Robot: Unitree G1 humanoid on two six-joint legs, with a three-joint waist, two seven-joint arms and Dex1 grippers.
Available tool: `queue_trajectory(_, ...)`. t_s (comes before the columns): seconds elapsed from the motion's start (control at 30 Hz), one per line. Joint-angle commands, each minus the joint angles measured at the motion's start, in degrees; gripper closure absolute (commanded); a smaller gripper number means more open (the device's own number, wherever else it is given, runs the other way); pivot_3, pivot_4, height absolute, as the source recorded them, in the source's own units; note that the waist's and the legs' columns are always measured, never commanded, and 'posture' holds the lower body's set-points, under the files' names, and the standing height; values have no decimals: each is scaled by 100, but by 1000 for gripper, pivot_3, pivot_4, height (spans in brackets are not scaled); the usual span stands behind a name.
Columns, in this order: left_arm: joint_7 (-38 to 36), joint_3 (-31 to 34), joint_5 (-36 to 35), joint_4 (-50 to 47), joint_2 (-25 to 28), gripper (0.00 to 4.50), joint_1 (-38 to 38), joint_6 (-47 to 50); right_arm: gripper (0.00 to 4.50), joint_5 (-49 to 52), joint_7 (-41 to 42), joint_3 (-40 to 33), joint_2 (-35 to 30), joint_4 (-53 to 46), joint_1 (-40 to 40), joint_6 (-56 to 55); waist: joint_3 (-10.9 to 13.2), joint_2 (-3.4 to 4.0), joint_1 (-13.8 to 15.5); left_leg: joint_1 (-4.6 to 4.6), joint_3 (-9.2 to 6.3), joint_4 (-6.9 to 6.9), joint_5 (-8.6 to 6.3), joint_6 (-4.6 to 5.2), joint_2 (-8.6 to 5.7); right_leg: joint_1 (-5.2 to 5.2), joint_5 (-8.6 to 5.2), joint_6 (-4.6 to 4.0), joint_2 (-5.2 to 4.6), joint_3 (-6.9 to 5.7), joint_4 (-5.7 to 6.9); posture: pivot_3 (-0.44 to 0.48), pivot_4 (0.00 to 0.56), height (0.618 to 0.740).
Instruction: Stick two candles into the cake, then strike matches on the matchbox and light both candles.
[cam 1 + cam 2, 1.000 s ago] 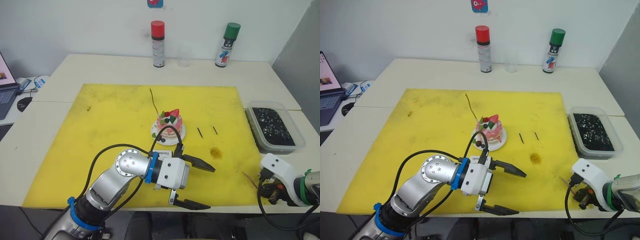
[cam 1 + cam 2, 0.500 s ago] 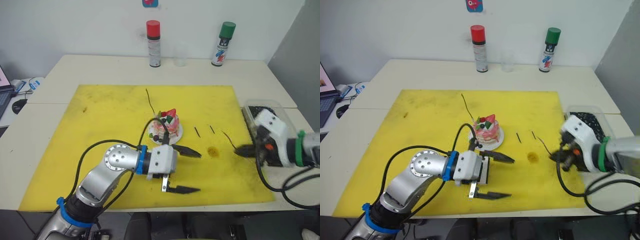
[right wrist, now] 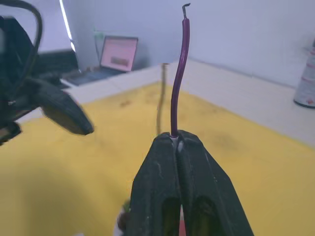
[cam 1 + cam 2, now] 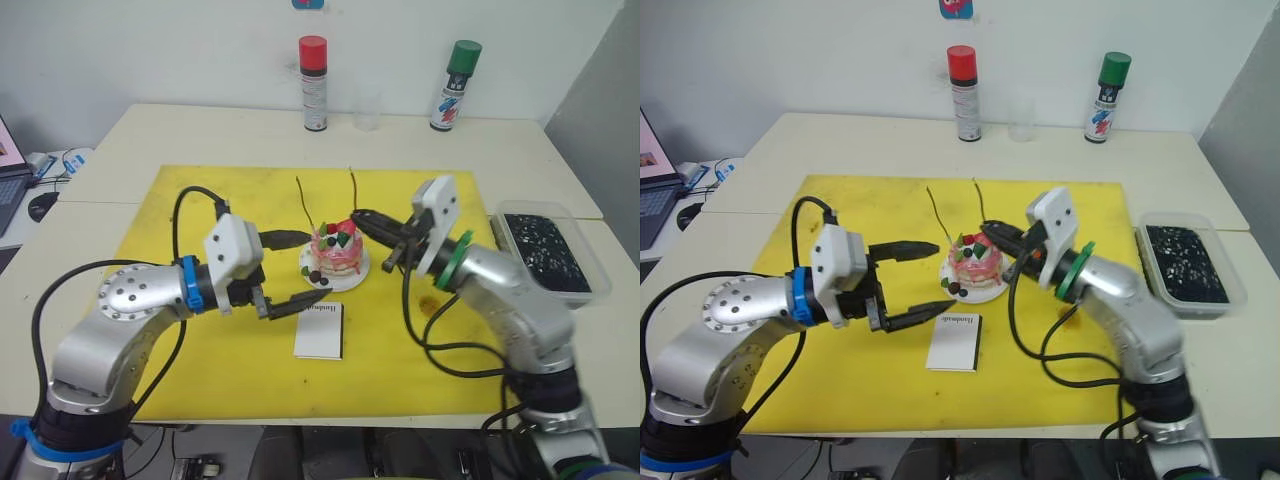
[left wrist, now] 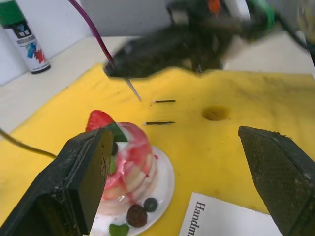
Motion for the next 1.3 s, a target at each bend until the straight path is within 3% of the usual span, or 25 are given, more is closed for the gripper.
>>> queue_trajectory(0.03,75,350,-285,18,176,0,-192,154,4467,-455,-15,42,299,594,29,-1302,0,0,0,0,0,1,1,-1,0,1,1,0,0,0,0,0,150,740)
queue_trajectory(0.37,-53,375,-419,114,514,0,-286,227,4467,-970,-108,22,724,1633,175,-2747,1,1,0,6,-1,-1,1,-2,2,1,18,-32,1,-1,4,0,150,740)
queue_trajectory(1.3,-49,124,-468,-103,510,0,-158,216,4467,-1029,-366,-81,982,1661,452,-3258,1,1,0,7,-2,-1,2,-2,3,1,18,-35,1,0,7,0,150,740)
